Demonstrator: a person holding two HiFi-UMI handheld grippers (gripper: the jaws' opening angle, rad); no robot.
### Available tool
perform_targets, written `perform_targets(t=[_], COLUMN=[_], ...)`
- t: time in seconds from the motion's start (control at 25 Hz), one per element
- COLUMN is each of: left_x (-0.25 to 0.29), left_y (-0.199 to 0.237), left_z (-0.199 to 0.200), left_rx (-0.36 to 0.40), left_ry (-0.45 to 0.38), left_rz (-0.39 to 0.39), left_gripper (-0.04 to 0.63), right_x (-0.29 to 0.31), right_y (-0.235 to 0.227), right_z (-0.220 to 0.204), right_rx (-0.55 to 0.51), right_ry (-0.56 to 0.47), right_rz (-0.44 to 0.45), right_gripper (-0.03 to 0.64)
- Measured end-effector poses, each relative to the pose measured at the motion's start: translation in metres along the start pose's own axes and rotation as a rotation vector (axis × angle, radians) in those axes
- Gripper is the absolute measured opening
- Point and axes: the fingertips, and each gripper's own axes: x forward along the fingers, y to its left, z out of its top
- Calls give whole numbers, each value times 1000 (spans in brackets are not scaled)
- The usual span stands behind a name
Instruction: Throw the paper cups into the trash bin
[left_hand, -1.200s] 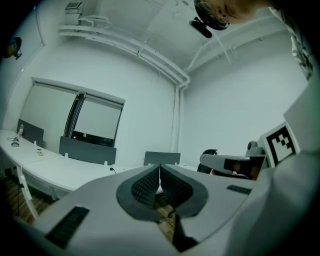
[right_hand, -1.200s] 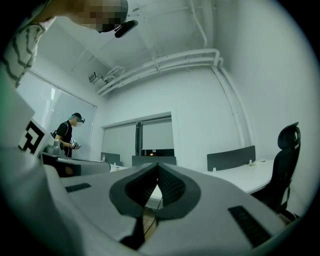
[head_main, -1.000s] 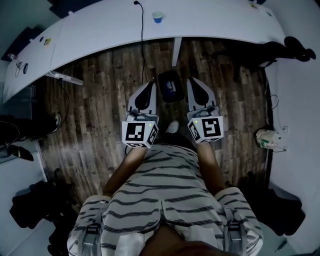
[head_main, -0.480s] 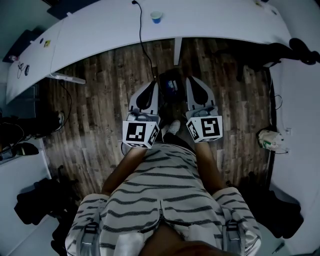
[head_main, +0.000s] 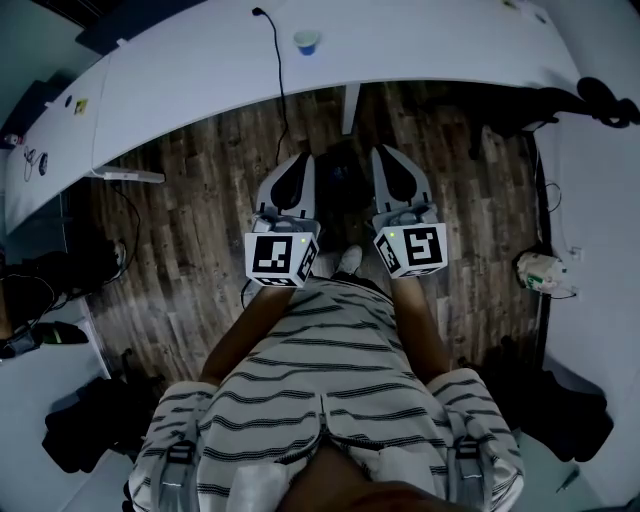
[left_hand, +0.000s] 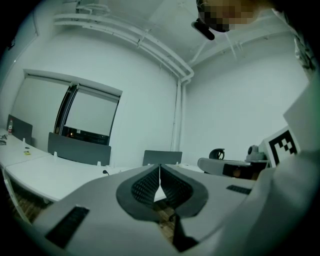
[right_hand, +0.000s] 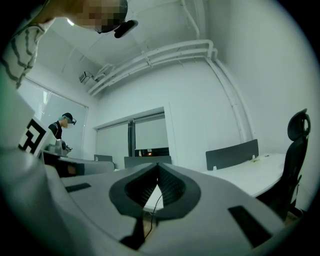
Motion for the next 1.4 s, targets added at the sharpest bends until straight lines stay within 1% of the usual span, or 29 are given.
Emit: perform_targets(t=[0.12,0.28,0.36,0.52,0.76,1.12,1.4], left_x=[17,57,71,79,113,161,200], left_y=[21,72,86,84,105,139,157], left_z=[5,7,7,6,-6,-40,-71], left_rx=[0,-11,-13,2,28,37,22], left_ry=[0,11,15,24,61,112,131], left_rz=[-19,-41,-50,-69,-94,-63,-53], left_gripper=[25,25,25,25,26,26,26], right_x=[23,81,96,94,123,153,161], right_y=[0,3,3,-1,-7,-8,-14], right_z=[-2,-10,-12,-10,-27,-46,-66], right_rx=[6,-1,-1,-2,21,21,27], right_ry=[6,25,27,24,56,93,126], right_rz=[-28,-55,-68,-93,-132,-153,-169], right_gripper=[17,17,17,17,17,17,17])
